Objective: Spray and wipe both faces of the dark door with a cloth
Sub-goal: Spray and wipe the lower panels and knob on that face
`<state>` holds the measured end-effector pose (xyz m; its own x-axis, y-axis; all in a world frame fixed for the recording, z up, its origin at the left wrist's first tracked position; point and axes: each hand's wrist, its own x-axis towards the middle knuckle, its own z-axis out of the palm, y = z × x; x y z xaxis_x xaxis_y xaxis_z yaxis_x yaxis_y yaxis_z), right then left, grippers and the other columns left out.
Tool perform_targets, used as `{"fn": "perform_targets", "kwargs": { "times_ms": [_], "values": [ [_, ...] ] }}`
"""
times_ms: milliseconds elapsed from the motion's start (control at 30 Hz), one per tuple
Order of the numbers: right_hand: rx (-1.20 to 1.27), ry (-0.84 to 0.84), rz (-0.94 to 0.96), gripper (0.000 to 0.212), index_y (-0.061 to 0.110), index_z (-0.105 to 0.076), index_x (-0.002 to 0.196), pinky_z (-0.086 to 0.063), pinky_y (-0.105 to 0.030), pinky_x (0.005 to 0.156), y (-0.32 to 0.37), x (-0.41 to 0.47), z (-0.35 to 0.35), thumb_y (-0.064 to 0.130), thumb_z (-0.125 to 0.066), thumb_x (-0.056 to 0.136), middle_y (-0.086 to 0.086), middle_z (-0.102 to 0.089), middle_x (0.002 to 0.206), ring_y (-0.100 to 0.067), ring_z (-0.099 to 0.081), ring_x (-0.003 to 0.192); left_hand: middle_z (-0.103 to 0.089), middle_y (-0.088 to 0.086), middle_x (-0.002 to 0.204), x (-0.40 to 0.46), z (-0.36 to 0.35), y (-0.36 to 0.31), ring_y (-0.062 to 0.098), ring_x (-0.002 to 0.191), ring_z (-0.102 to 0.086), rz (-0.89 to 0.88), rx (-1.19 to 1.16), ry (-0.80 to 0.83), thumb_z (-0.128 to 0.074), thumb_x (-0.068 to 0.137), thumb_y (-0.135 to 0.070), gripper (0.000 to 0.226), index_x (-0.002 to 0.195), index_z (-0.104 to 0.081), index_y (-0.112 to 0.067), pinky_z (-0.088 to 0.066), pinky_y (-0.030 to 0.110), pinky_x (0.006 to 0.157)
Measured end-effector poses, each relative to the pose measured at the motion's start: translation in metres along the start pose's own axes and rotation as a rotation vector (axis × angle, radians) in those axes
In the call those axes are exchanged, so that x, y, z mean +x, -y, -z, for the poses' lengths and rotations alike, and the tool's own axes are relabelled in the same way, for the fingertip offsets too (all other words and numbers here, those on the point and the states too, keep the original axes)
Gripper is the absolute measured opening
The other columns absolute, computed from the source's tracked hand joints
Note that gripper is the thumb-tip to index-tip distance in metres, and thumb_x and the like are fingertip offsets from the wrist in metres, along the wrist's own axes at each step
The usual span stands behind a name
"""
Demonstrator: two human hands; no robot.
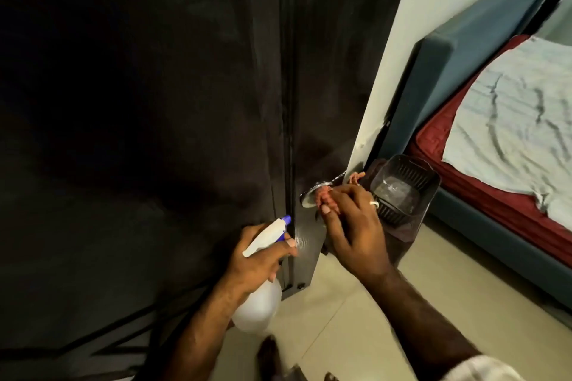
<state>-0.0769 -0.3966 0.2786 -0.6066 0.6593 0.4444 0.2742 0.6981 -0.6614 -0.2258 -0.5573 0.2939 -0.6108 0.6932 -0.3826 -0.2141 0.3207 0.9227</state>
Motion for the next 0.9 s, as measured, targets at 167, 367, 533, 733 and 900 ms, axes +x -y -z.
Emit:
{"fn": "perform_targets", "kwargs": {
  "times_ms": [167,367,533,733,900],
  "values": [
    [-0.443,0.154,0.472,0.035,0.019,-0.073,0.136,-0.029,-0.059,0.124,-0.016,-0.033,0.013,0.026,-0.063,0.103,-0.015,-0.059,0.151,-0.050,-0.046,0.140,-0.078,0.020,0.090,-0.039,-0.008,-0.002,0.019,0.041,-0.044,-0.058,-0.034,-0.083,-0.074,0.093,-0.002,0.016,0.107,-0.067,0.002,-0.039,0.027,0.045],
    [-0.360,0.154,0.490,0.041,0.013,-0.070,0.136,-0.042,-0.057,0.115,-0.019,-0.034,0.029,0.038,-0.064,0.104,-0.018,-0.060,0.141,-0.040,-0.057,0.128,-0.080,0.012,0.089,-0.082,-0.020,-0.001,0.019,0.047,-0.049,-0.040,0.034,-0.141,-0.075,0.095,-0.009,0.014,0.107,-0.070,-0.004,-0.044,0.029,0.050],
    [0.351,-0.020,-0.227,0.028,0.016,-0.059,0.129,-0.057,-0.029,0.087,0.010,-0.064,0.020,0.036,-0.046,0.115,0.002,-0.061,0.113,-0.008,-0.067,0.102,-0.079,0.015,0.092,-0.091,-0.031,0.004,0.022,0.045,-0.046,-0.046,0.076,-0.077,-0.073,0.096,-0.009,0.019,0.108,-0.067,0.005,-0.042,0.033,0.052],
    [0.619,0.157,-0.844,0.036,0.025,-0.078,0.118,-0.058,-0.032,0.093,-0.019,-0.061,0.030,0.045,-0.048,0.112,0.000,-0.080,0.111,-0.015,-0.074,0.102,-0.079,0.014,0.090,-0.084,-0.045,0.006,0.023,0.045,-0.043,-0.069,0.117,0.033,-0.071,0.098,-0.008,0.014,0.100,-0.069,0.005,-0.039,0.032,0.052],
    [0.928,-0.059,-0.996,0.032,0.037,-0.076,0.117,-0.057,-0.063,0.102,-0.035,-0.063,0.059,0.060,-0.063,0.099,-0.013,-0.078,0.119,-0.036,-0.075,0.110,-0.074,0.014,0.075,-0.074,-0.049,0.013,0.018,0.041,-0.042,-0.013,0.095,0.034,-0.075,0.093,-0.007,0.020,0.109,-0.066,0.001,-0.036,0.026,0.046]
  ]
}}
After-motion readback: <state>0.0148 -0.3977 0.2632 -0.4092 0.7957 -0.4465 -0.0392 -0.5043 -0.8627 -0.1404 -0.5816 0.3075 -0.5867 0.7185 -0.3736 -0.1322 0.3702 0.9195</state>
